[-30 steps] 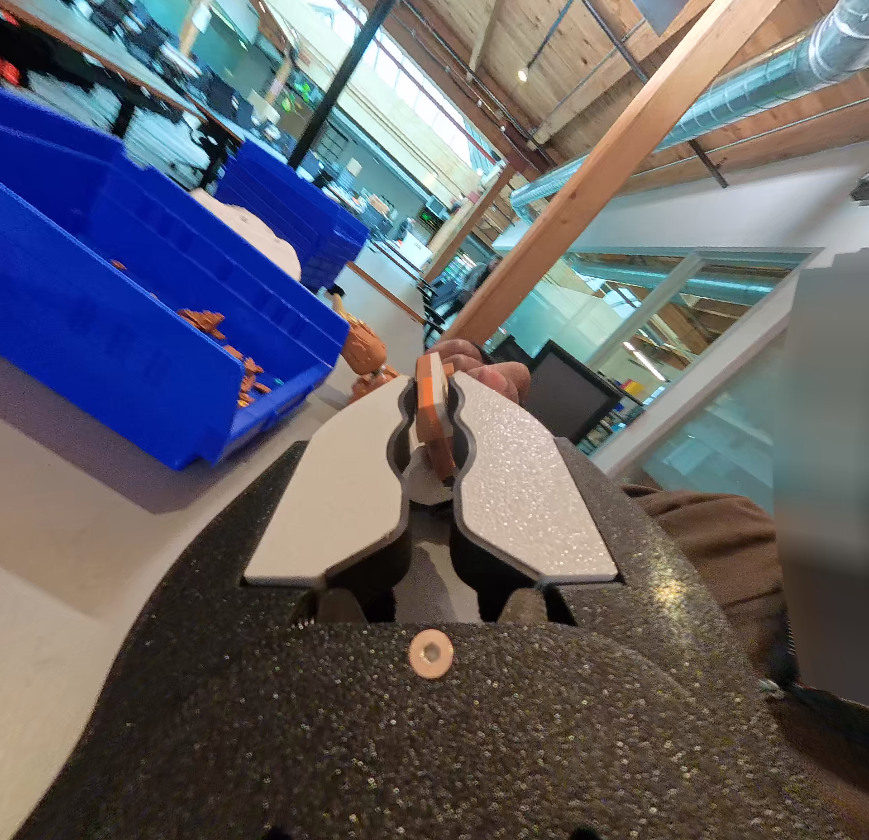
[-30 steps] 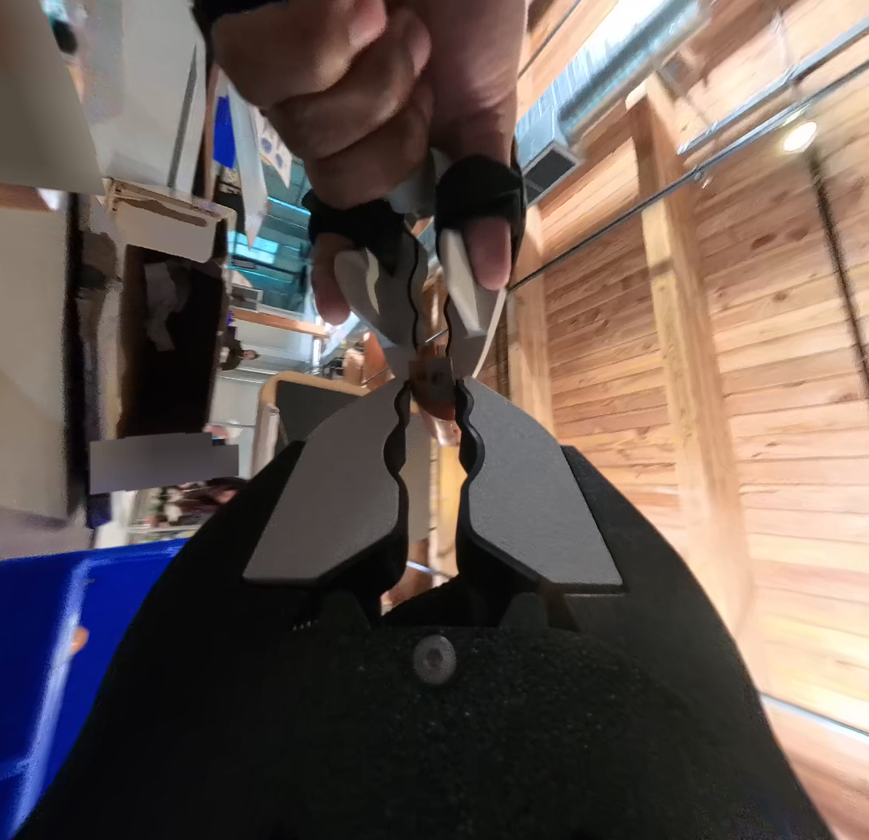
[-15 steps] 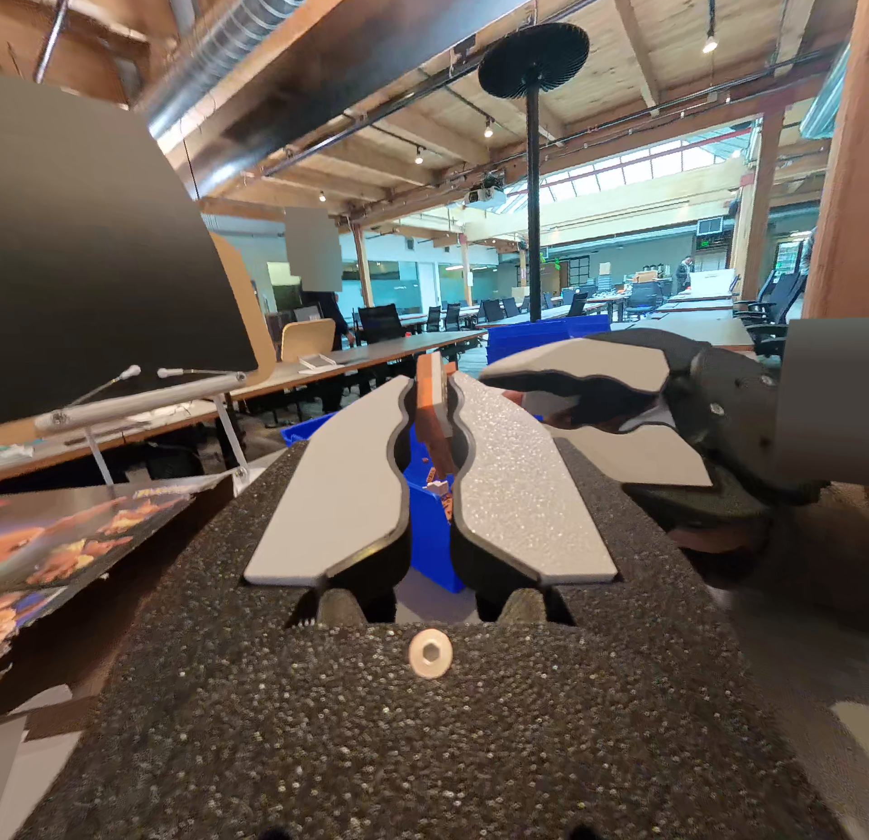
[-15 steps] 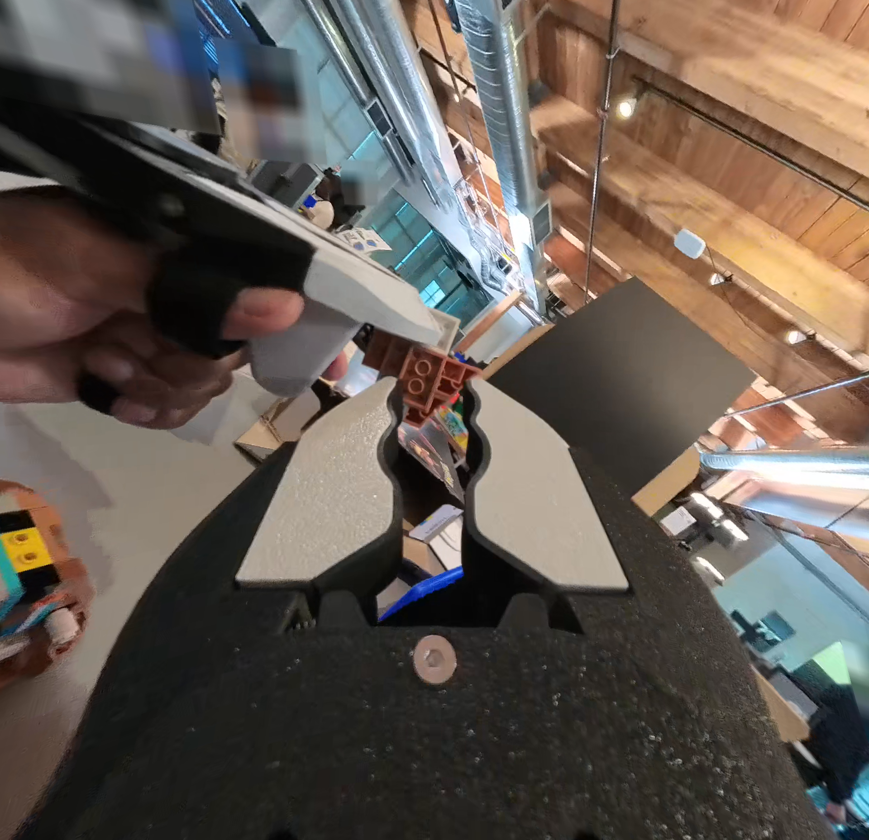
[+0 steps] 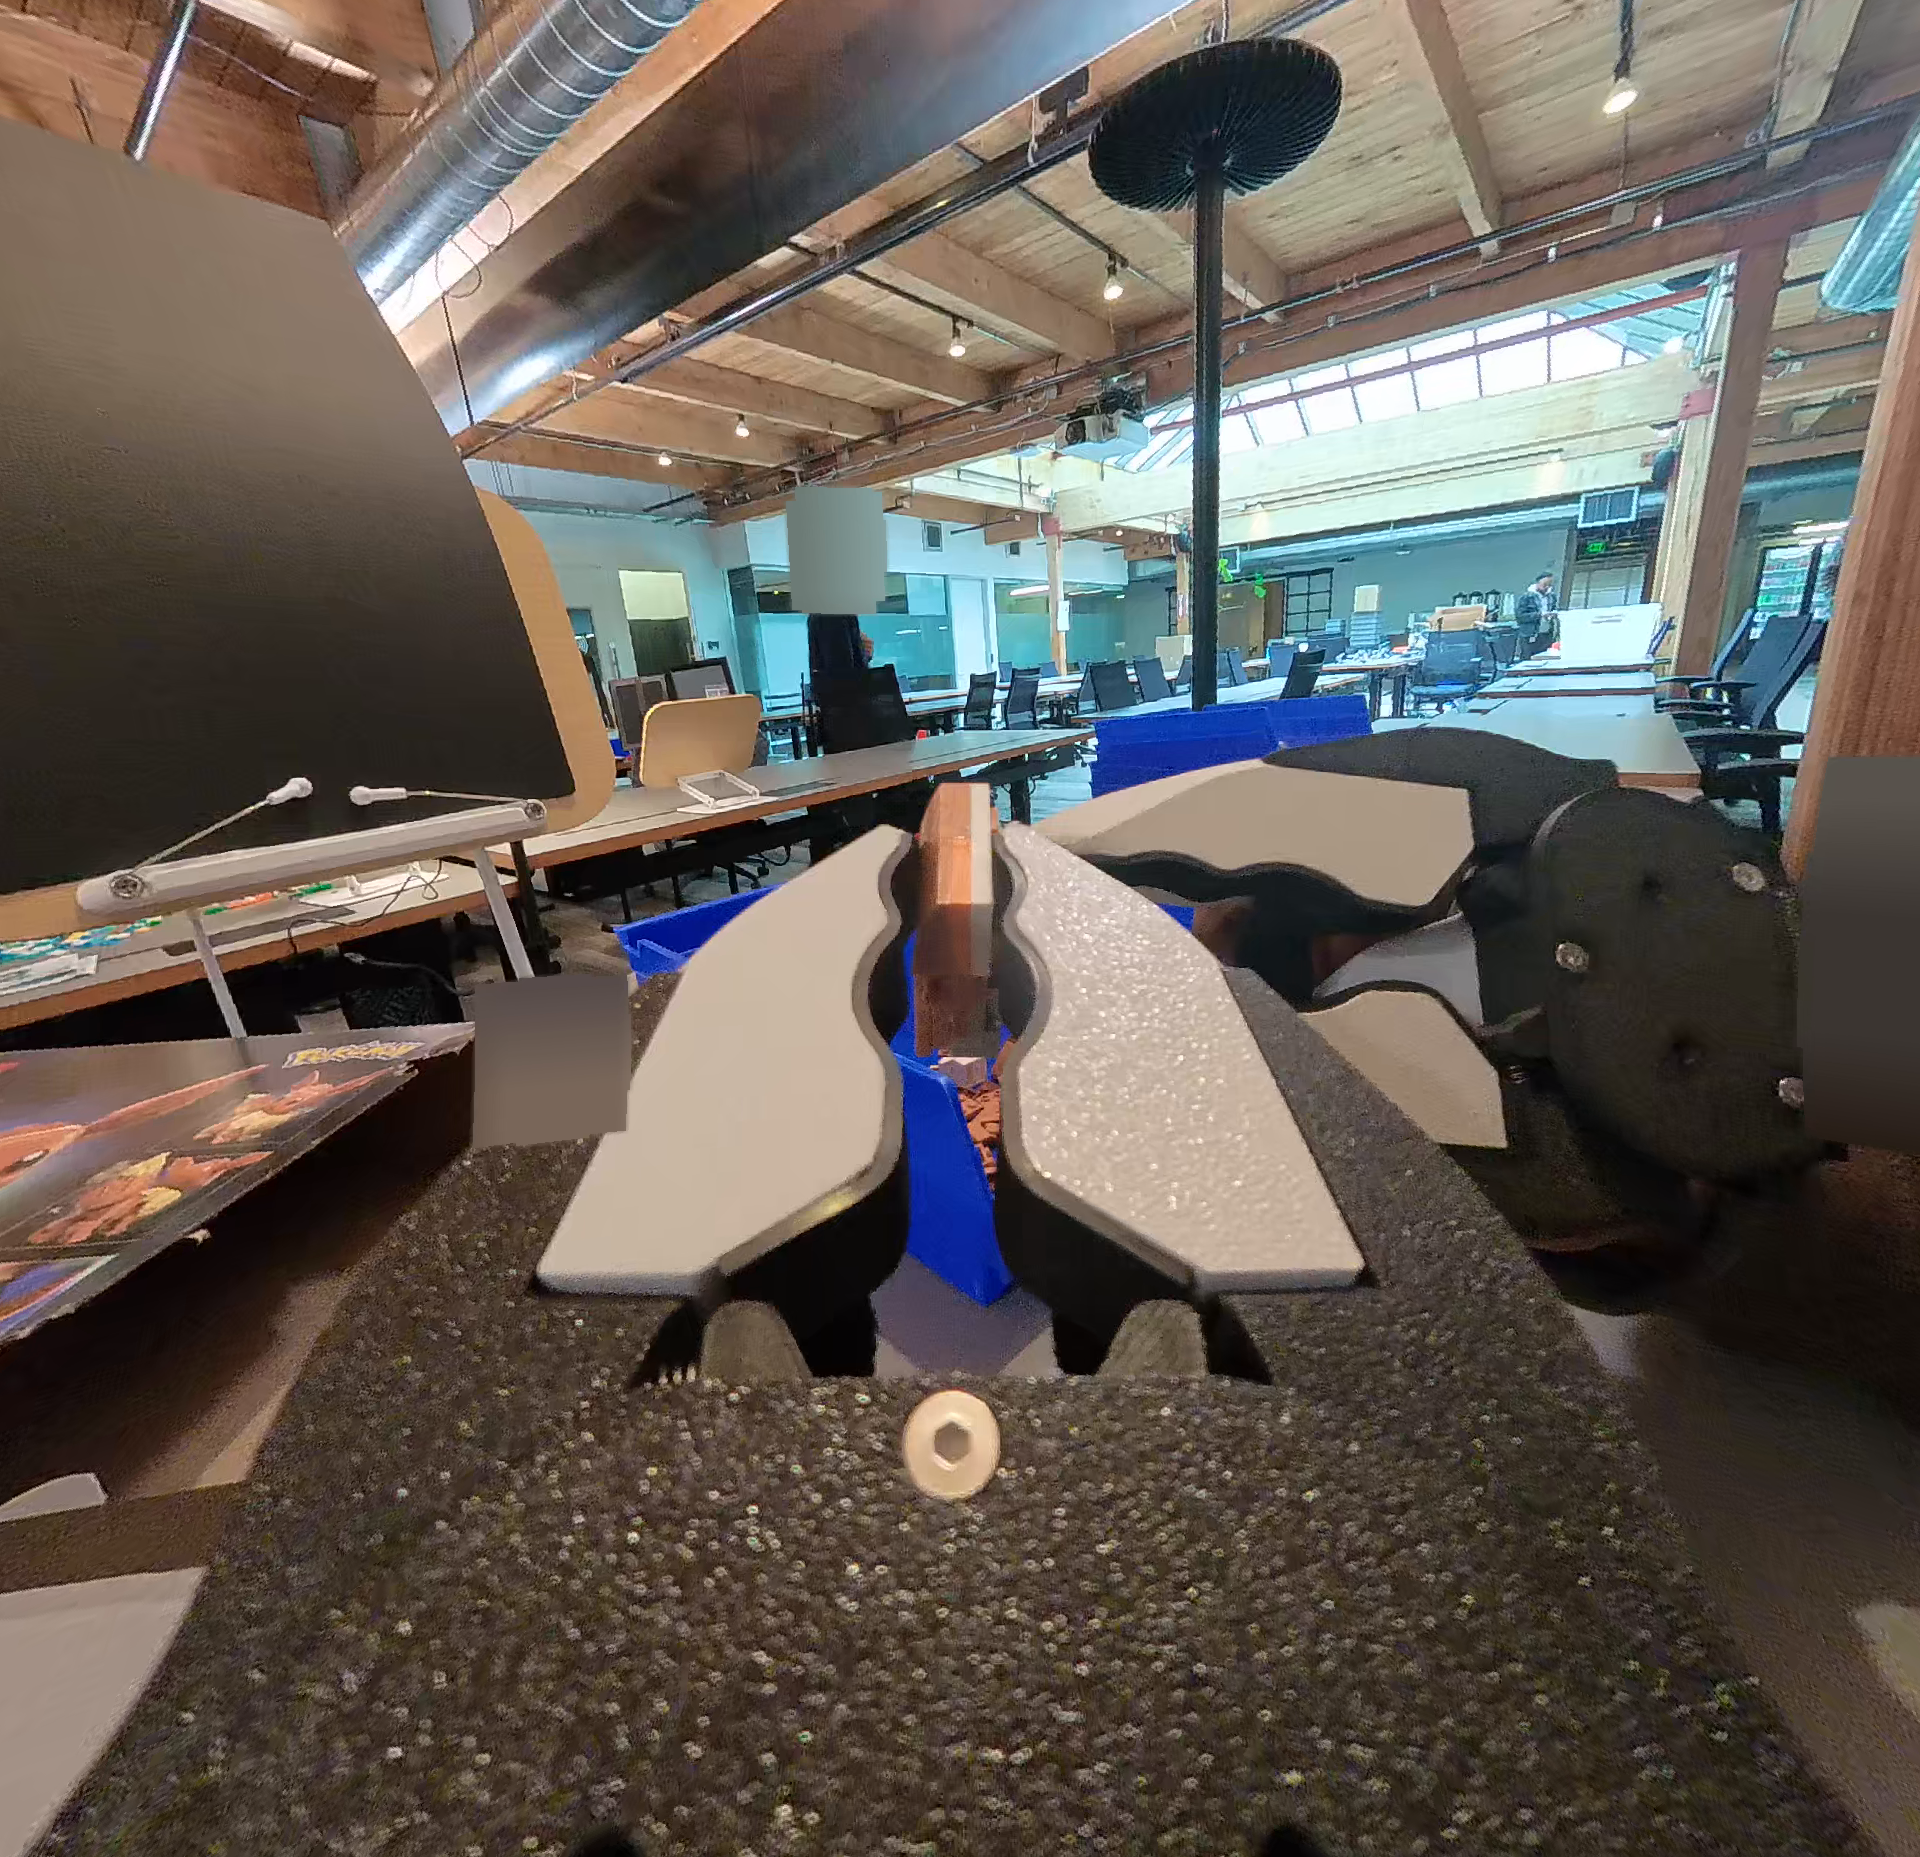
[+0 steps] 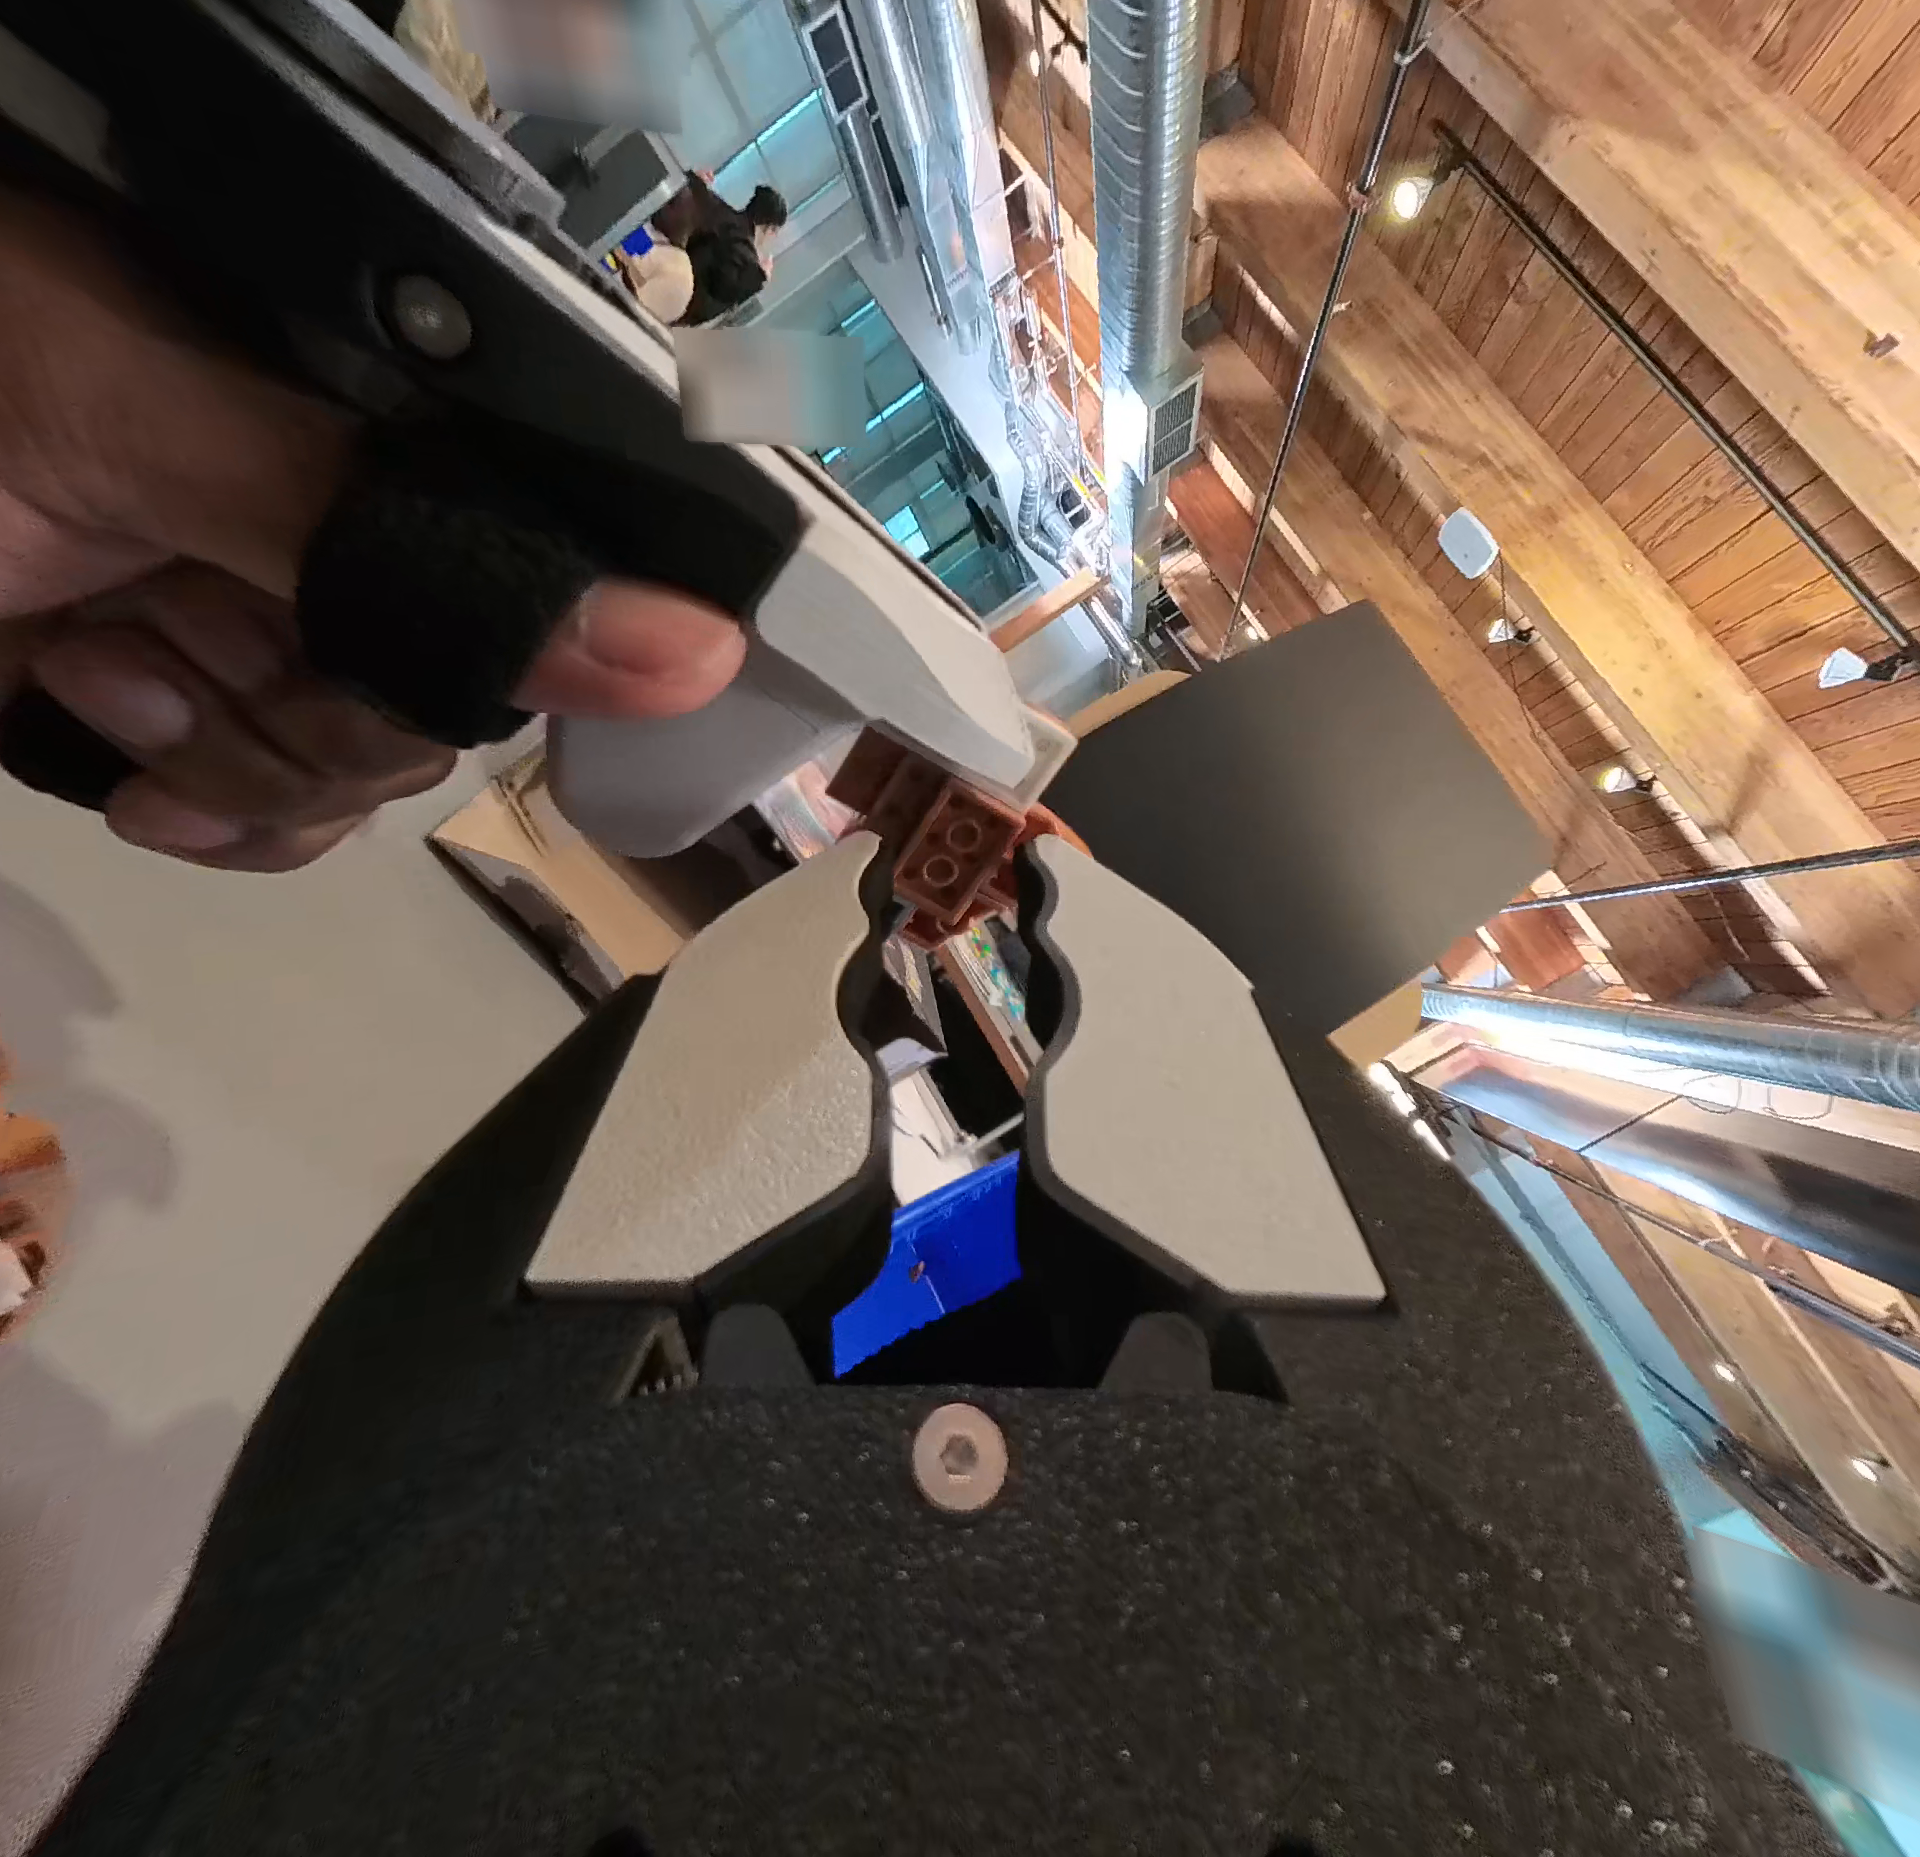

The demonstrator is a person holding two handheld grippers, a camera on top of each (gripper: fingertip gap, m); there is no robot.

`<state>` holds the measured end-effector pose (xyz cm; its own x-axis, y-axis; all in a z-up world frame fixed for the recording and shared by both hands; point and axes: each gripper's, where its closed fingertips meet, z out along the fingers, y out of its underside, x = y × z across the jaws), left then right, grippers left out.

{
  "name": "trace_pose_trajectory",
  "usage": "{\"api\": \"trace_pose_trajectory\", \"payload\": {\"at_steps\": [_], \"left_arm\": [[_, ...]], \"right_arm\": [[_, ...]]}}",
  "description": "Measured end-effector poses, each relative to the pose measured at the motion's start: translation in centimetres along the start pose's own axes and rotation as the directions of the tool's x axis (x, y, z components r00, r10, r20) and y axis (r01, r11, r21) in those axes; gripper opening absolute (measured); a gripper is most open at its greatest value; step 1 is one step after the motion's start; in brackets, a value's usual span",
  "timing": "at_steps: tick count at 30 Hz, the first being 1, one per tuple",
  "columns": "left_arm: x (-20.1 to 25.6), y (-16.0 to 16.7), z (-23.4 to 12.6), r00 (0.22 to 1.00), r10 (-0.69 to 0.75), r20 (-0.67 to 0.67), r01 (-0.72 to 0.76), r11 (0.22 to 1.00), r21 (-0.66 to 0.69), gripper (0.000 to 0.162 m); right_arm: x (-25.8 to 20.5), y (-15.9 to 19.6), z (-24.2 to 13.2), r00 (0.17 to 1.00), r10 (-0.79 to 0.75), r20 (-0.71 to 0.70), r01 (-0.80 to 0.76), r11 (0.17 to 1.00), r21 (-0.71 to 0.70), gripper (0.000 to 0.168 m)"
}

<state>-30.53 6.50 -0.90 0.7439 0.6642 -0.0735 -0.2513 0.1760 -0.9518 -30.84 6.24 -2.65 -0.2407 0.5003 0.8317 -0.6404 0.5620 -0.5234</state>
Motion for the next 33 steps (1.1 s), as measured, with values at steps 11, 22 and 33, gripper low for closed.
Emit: {"api": "trace_pose_trajectory", "payload": {"at_steps": [11, 22, 33], "left_arm": [[-0.2, 0.2, 0.1, 0.967, -0.234, -0.102, 0.234, 0.972, -0.012, 0.012], [-1.8, 0.3, -0.2, 0.899, -0.42, -0.124, 0.423, 0.906, -0.005, 0.012], [-1.2, -0.3, -0.5, 0.994, 0.06, -0.087, -0.063, 0.998, -0.032, 0.012]], "right_arm": [[0.1, -0.4, -0.5, 0.973, 0.198, 0.117, -0.205, 0.977, 0.051, 0.016], [1.0, 0.8, -0.7, 0.887, 0.411, 0.21, -0.43, 0.901, 0.053, 0.0], [1.9, -1.0, -2.5, 0.882, 0.351, 0.314, -0.428, 0.875, 0.224, 0.017]]}}
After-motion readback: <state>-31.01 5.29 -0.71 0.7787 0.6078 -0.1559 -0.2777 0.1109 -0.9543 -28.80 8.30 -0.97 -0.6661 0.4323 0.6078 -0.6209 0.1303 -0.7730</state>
